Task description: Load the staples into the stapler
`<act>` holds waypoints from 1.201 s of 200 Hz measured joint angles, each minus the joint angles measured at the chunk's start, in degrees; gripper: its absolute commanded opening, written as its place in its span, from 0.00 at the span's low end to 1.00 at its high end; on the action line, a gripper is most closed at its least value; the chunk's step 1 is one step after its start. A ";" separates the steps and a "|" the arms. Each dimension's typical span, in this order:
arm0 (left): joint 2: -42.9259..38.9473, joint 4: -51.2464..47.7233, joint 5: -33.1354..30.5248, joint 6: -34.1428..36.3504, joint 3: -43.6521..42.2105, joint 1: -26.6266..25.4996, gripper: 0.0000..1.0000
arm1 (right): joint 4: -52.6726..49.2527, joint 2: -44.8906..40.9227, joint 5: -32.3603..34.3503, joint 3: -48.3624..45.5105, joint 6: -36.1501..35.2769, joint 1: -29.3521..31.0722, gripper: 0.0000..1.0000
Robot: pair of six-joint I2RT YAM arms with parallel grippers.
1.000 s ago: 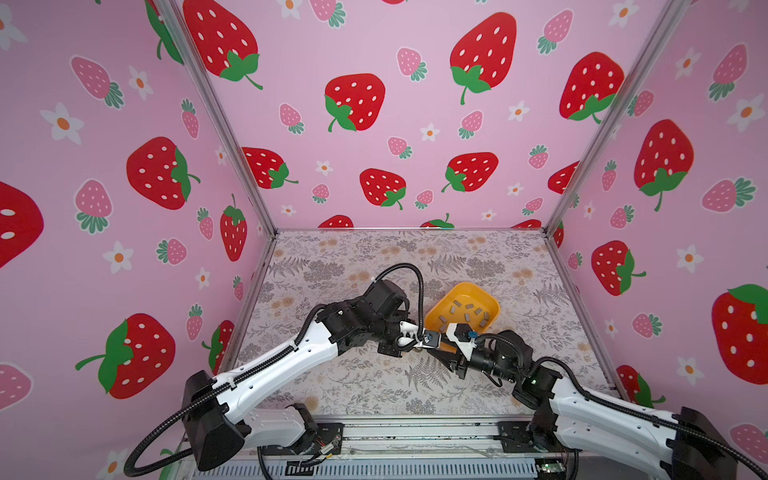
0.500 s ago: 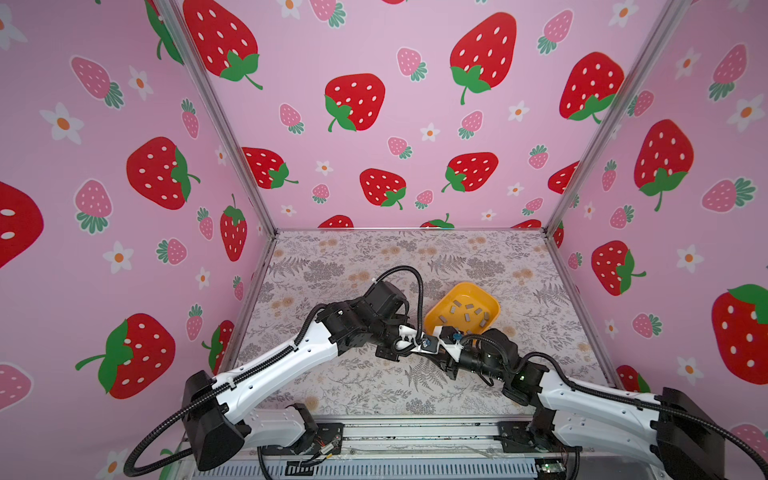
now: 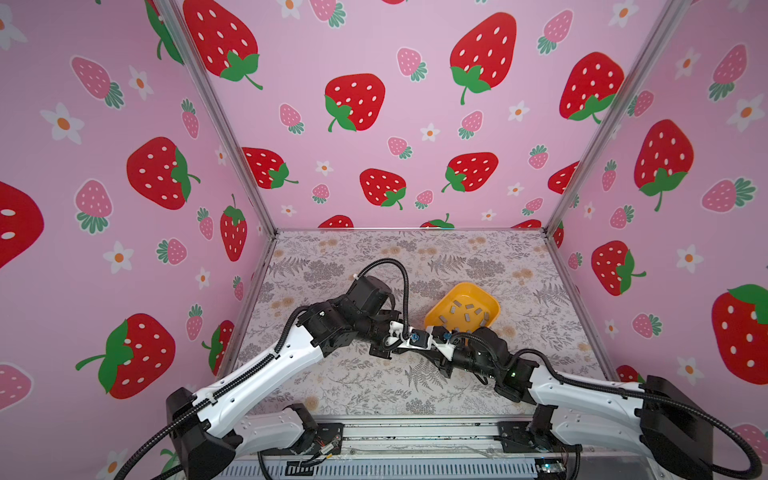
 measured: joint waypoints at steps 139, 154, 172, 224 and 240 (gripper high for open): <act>-2.08 -1.22 13.14 1.92 0.00 7.87 0.00 | 1.66 1.68 1.07 0.90 -3.87 2.54 0.14; -3.02 -1.64 15.26 2.19 0.44 9.18 0.00 | 1.66 0.50 0.72 0.81 -4.17 2.54 0.14; -4.39 -1.81 18.38 2.12 0.81 11.19 0.00 | 1.73 -1.05 0.39 0.57 -4.44 2.54 0.14; -7.91 -1.16 26.69 -0.22 0.85 17.49 0.00 | 2.58 -3.72 -0.94 0.35 -4.92 2.54 0.14; -8.68 -1.18 28.35 -0.90 0.87 19.21 0.00 | 3.02 -4.13 -1.25 0.17 -4.90 2.54 0.14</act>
